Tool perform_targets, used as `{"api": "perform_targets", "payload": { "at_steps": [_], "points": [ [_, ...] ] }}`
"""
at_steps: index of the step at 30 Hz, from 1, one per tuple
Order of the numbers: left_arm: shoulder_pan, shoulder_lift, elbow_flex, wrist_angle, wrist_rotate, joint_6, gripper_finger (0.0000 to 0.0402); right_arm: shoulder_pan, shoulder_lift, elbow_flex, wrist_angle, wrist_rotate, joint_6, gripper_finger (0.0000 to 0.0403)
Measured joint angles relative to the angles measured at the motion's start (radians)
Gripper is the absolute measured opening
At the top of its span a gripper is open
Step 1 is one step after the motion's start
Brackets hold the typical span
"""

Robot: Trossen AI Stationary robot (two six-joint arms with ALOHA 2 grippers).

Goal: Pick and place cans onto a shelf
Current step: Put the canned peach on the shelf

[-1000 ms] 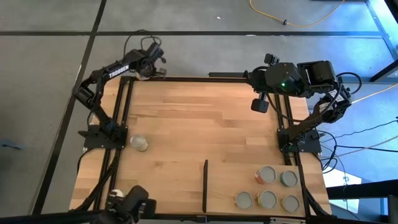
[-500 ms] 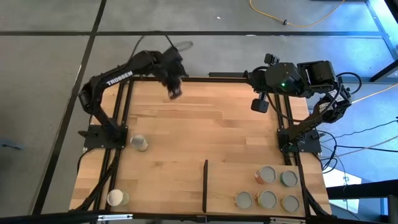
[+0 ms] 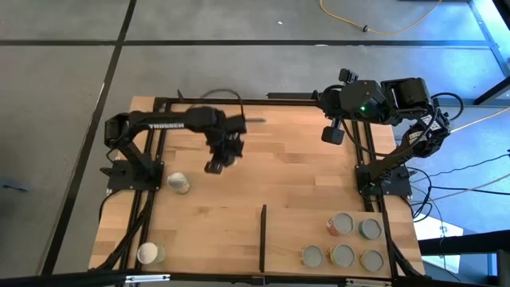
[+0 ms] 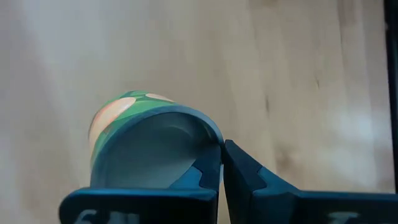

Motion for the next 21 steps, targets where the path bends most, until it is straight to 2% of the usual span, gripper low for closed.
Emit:
{"api": "perform_targets", "payload": {
  "at_steps": [11,21],
  "points": [
    [-0.091,0.0,-0.243,0.14,0.095,-0.019,0.0,0.0,0.0,0.0,0.0,0.0,0.027,0.0008],
    [-0.09,0.0,-0.273,0.197,0.065,-0.019,0.0002,0.0,0.0,0.0,0.0,0.0,0.027,0.0008]
  ]
}}
